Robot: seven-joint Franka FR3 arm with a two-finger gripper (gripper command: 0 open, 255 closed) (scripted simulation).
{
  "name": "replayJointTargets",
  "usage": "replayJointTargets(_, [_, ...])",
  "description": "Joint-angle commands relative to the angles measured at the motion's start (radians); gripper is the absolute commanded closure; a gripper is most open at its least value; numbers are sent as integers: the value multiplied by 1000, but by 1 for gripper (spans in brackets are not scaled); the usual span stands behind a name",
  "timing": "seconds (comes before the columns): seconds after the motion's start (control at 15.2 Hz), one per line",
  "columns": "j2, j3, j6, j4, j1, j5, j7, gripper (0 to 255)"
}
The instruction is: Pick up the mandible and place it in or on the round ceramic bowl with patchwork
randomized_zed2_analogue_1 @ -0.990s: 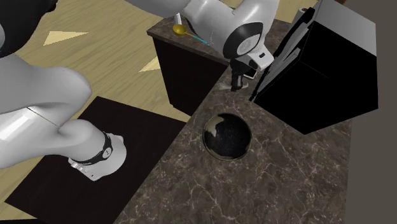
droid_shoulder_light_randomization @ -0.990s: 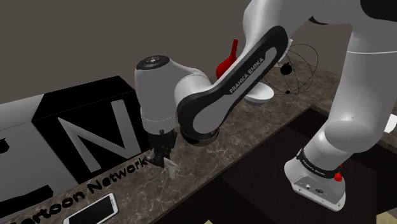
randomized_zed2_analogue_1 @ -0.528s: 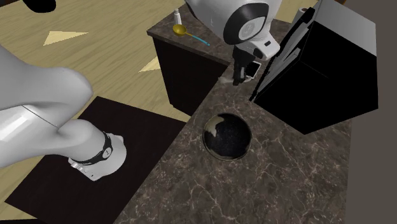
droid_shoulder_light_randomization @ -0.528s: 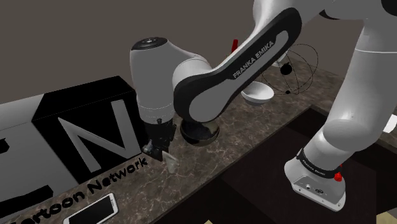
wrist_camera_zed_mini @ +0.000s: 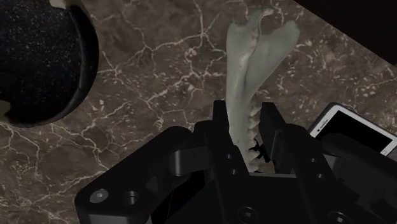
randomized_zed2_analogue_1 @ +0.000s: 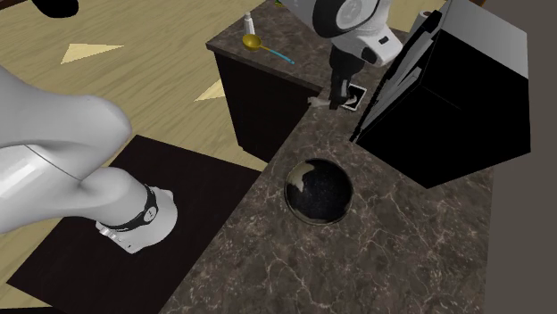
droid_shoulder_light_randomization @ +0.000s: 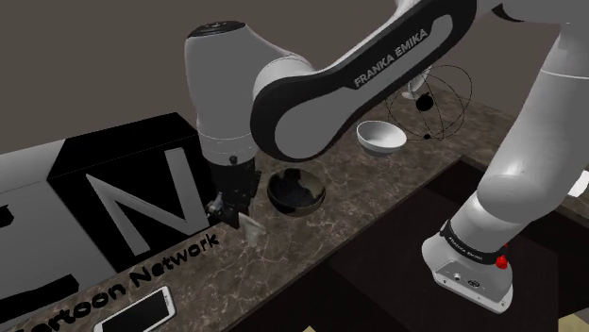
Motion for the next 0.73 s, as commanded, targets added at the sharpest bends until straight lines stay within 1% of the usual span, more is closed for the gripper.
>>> replayJointTargets(0.0, [-52, 18, -2, -26, -46, 55, -55, 255])
replayJointTargets(0.13, [-137, 31, 6, -78, -115, 148, -160, 255])
replayJointTargets(0.26, [-223, 21, 5, -124, -162, 242, -270, 255])
replayJointTargets(0.46, [-327, -43, -8, -183, -179, 350, -416, 255])
replayJointTargets(0.66, [-399, -116, -24, -232, -185, 413, -536, 255])
